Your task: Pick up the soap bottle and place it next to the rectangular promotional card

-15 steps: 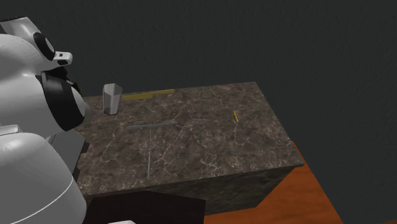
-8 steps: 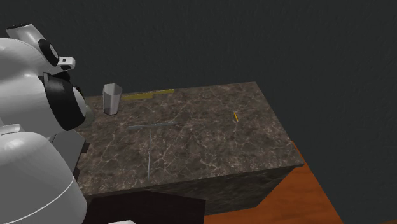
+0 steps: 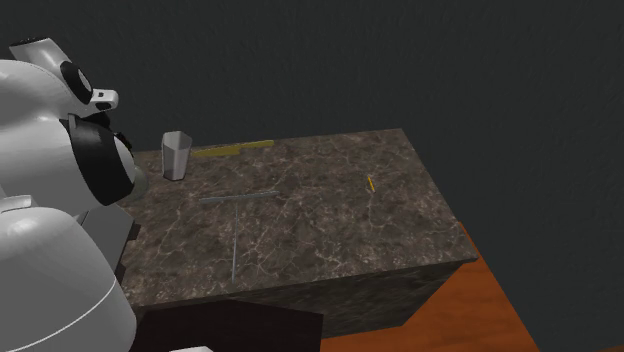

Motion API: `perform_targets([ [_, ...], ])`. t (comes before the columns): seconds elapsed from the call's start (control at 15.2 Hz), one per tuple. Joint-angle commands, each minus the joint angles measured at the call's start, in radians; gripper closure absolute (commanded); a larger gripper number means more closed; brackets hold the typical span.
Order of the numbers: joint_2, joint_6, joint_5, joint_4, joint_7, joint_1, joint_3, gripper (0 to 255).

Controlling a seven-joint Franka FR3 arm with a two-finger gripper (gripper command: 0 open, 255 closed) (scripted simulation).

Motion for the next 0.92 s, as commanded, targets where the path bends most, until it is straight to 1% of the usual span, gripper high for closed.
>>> perform_targets([
  [0.0,0.000,0.000,0.000,0.000,0.000,0.000,0.000,0],
  [0.07,0.000,0.000,0.000,0.000,0.000,0.000,0.000,0],
  [0.33,-0.019,-0.117,0.009,0.099,-0.008,0.007,0.005,0],
  [0.86,-0.019,-0.117,0.009,0.099,-0.008,0.007,0.006,0],
])
